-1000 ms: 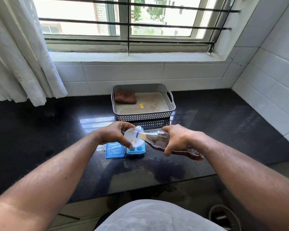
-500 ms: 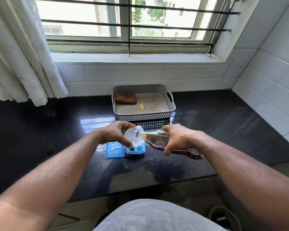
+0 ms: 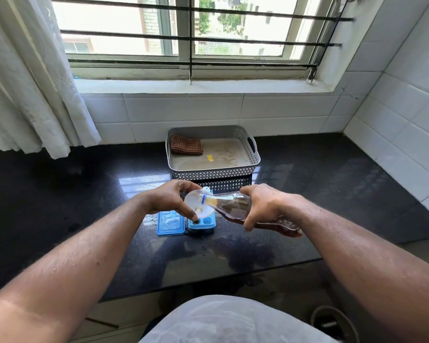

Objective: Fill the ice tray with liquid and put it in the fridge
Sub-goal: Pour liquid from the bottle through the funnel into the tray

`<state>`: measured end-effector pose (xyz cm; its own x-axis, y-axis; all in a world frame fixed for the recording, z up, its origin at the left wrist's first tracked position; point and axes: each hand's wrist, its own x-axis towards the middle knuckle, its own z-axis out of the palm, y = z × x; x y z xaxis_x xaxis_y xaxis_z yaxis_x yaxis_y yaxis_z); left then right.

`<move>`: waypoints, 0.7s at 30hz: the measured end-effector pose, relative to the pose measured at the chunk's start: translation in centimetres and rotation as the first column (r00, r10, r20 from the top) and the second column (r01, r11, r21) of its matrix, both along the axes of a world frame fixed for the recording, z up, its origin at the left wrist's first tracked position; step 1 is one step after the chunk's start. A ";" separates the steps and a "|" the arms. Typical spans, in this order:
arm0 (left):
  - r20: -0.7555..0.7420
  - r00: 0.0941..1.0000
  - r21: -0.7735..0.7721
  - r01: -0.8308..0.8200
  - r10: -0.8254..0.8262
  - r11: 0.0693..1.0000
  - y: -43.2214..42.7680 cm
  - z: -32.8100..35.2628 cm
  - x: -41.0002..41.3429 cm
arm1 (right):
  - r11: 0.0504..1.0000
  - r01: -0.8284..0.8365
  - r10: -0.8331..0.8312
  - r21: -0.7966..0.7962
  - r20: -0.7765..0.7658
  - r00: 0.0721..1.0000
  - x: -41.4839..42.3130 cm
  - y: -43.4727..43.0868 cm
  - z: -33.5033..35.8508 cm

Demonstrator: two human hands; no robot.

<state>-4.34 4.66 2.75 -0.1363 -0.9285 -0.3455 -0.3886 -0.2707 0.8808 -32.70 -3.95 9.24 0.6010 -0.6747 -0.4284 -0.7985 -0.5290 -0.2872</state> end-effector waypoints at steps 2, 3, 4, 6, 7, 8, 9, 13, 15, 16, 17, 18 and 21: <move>-0.002 1.000 0.002 -0.003 0.003 1.000 0.0 0.0 0.0 | 1.000 0.005 -0.006 0.011 0.006 1.000 0.0 0.0 0.0; -0.002 1.000 0.004 -0.004 0.004 1.000 0.0 0.1 0.0 | 1.000 0.008 -0.008 0.017 0.009 1.000 0.0 -0.1 0.0; -0.003 1.000 0.008 -0.006 0.006 1.000 0.0 0.1 0.0 | 1.000 0.009 -0.009 0.020 0.010 1.000 0.0 -0.1 0.0; -0.003 1.000 0.012 -0.007 0.007 1.000 0.0 0.1 0.0 | 1.000 0.013 -0.014 0.021 0.008 1.000 0.0 -0.1 0.1; -0.002 1.000 0.013 -0.008 0.008 1.000 0.0 0.2 0.0 | 1.000 0.013 -0.014 0.020 0.006 1.000 0.0 -0.1 0.0; -0.001 1.000 0.013 -0.010 0.010 1.000 0.0 0.2 0.0 | 1.000 0.013 -0.014 0.015 0.004 1.000 0.0 -0.2 0.0; -0.001 1.000 0.014 -0.013 0.013 1.000 0.0 0.2 0.0 | 1.000 0.014 -0.014 0.009 0.002 1.000 0.0 -0.2 0.0; 0.001 1.000 0.013 -0.017 0.017 1.000 0.0 0.1 0.0 | 1.000 0.012 -0.012 -0.012 -0.006 1.000 0.1 -0.2 -0.1; 0.002 1.000 0.010 -0.030 0.030 1.000 0.0 -0.1 -0.1 | 1.000 0.002 -0.002 -0.021 -0.016 1.000 0.1 -0.1 -0.1; 0.003 0.999 0.008 -0.033 0.033 0.999 0.0 -0.1 -0.1 | 1.000 -0.004 0.004 -0.024 -0.019 1.000 0.1 -0.1 -0.1; 0.004 0.999 0.009 -0.034 0.034 0.999 0.0 -0.1 -0.1 | 1.000 -0.008 0.007 -0.026 -0.022 1.000 0.1 -0.1 -0.1; 0.004 0.999 0.011 -0.033 0.033 0.999 0.0 -0.1 0.0 | 1.000 -0.007 0.007 -0.027 -0.024 1.000 0.1 -0.1 -0.1; 0.001 0.999 0.017 -0.035 0.035 0.999 -0.1 0.0 0.0 | 1.000 0.005 -0.006 -0.023 -0.027 1.000 0.2 -0.1 0.1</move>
